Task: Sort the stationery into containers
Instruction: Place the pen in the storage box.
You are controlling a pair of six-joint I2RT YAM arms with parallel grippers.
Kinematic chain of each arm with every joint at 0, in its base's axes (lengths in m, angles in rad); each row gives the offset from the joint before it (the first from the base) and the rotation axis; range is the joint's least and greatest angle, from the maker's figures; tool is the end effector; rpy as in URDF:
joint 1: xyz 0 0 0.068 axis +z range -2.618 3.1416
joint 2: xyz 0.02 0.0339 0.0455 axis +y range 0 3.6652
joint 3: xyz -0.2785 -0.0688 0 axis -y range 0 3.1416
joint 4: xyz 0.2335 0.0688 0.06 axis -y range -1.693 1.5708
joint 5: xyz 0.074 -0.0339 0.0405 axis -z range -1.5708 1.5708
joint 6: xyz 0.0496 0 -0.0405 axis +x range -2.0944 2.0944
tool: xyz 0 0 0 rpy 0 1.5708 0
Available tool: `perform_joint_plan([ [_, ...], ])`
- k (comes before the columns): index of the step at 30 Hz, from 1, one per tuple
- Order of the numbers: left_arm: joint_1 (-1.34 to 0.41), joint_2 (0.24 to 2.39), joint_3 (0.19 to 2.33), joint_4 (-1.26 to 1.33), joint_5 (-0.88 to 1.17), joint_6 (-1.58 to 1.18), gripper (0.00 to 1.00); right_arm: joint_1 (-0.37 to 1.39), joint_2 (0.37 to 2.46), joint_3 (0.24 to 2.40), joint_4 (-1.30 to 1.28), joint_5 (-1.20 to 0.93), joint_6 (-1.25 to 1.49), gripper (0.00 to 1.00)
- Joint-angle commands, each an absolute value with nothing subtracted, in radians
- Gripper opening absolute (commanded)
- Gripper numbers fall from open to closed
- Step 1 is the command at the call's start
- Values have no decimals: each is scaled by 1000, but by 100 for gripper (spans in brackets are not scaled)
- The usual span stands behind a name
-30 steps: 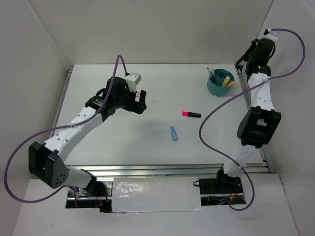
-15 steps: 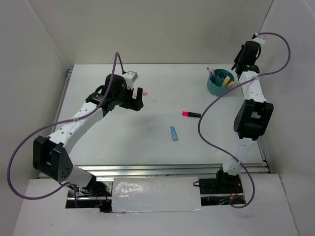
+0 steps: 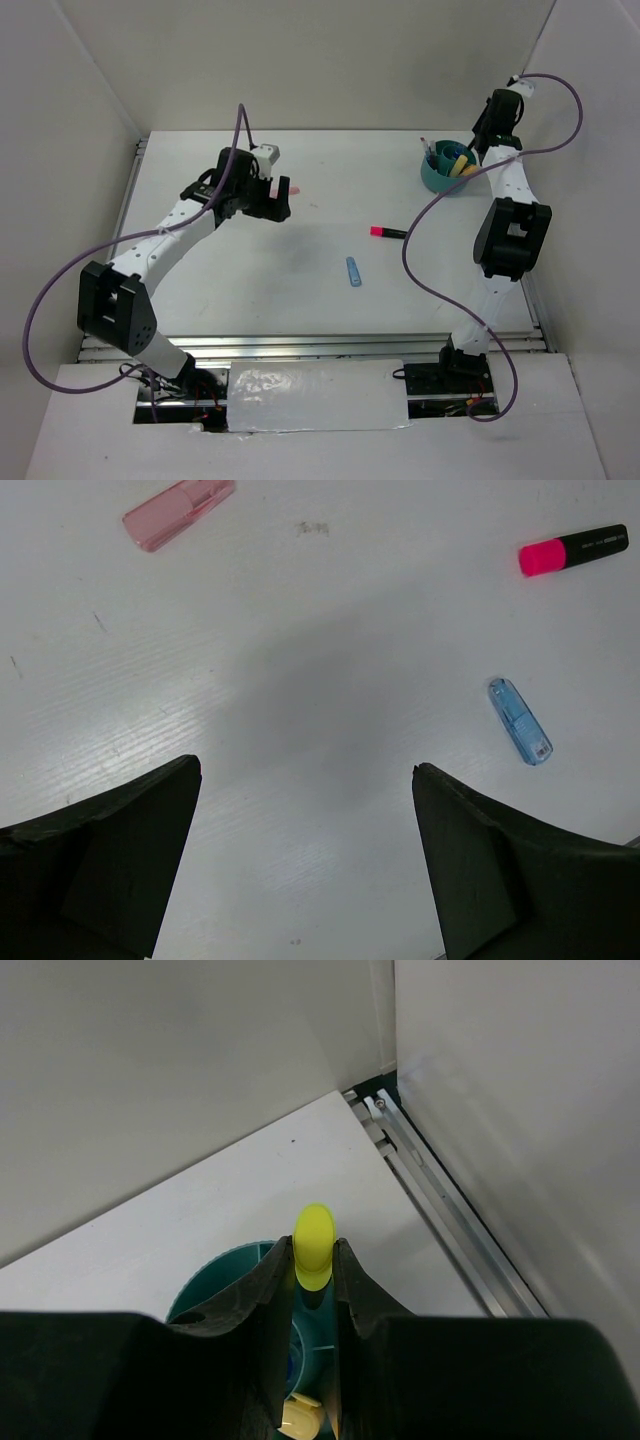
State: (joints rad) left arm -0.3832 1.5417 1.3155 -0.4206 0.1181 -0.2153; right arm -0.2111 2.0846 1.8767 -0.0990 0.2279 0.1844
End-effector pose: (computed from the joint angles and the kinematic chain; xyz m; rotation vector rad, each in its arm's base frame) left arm 0.3236 -0.1368 0.3237 0.2547 2.2371 -0.4575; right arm 0.5006 -0.1187 0.3296 0.5209 1.8023 -0.2322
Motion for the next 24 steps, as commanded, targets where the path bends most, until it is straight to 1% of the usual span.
perform_joint_plan([
  [1, -373, 1560, 1359, -417, 141, -230, 99, -198, 2092, 1875, -69, 238, 184, 0],
  [16, -365, 1595, 1373, -413, 167, -227, 99, -178, 2109, 1822, -89, 253, 146, 1],
  [17, -365, 1600, 1371, -413, 170, -229, 99, -176, 2108, 1821, -94, 255, 144, 4],
  [18, -367, 1601, 1376, -417, 170, -230, 99, -175, 2109, 1819, -95, 261, 146, 9],
  [19, -367, 1603, 1377, -417, 172, -230, 99, -175, 2109, 1818, -97, 267, 143, 21],
  [20, -365, 1605, 1378, -419, 176, -230, 99, -175, 2108, 1816, -95, 265, 143, 27],
  [21, -365, 1603, 1374, -417, 176, -229, 99, -175, 2105, 1815, -95, 267, 143, 37],
  [22, -365, 1601, 1371, -413, 182, -227, 99, -175, 2105, 1819, -98, 267, 144, 41],
  [24, -365, 1591, 1361, -393, 198, -216, 99, -175, 2089, 1816, -109, 247, 143, 44],
])
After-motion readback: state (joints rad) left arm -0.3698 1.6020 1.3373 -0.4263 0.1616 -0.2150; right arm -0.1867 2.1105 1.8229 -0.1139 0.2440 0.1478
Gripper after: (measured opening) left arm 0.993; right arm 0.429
